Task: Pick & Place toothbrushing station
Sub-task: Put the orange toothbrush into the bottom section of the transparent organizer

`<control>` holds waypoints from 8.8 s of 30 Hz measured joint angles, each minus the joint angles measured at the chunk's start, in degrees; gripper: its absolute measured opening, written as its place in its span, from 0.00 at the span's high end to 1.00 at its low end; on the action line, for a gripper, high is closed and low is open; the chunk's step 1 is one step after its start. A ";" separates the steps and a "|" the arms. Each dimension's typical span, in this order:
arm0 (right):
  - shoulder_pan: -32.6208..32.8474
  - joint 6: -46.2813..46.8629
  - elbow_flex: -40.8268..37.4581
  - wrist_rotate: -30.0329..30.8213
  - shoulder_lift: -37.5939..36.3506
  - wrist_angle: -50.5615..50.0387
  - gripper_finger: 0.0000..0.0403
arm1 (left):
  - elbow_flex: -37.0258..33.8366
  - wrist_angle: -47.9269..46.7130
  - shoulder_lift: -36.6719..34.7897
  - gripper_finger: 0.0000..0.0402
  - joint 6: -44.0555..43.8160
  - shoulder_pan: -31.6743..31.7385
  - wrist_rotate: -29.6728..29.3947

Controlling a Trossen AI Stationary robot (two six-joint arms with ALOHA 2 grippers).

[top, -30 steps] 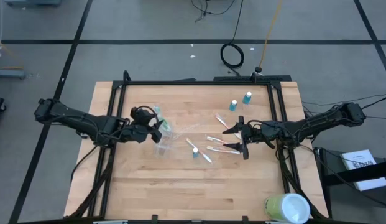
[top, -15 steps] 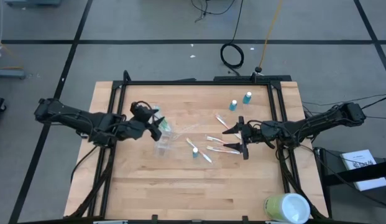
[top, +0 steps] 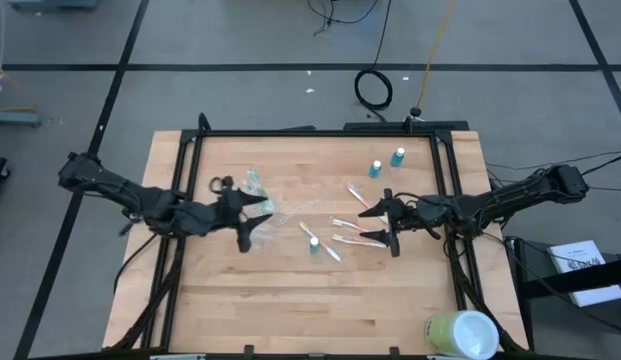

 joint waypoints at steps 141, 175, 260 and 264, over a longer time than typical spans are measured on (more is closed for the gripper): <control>2.89 16.20 0.37 7.79 5.67 -52.71 0.48 | -28.43 35.11 -10.62 0.48 4.52 -0.97 -1.41; 2.89 12.29 -4.64 6.87 4.32 -37.62 0.94 | -28.41 34.51 -10.63 0.48 3.22 -0.98 -1.42; 3.02 -15.22 -4.02 -2.82 14.53 25.80 0.95 | -1.63 65.59 32.37 0.48 18.79 8.25 27.66; 3.02 -15.16 -4.00 -2.82 14.51 25.81 0.95 | 0.10 67.43 35.64 0.48 20.96 8.23 28.03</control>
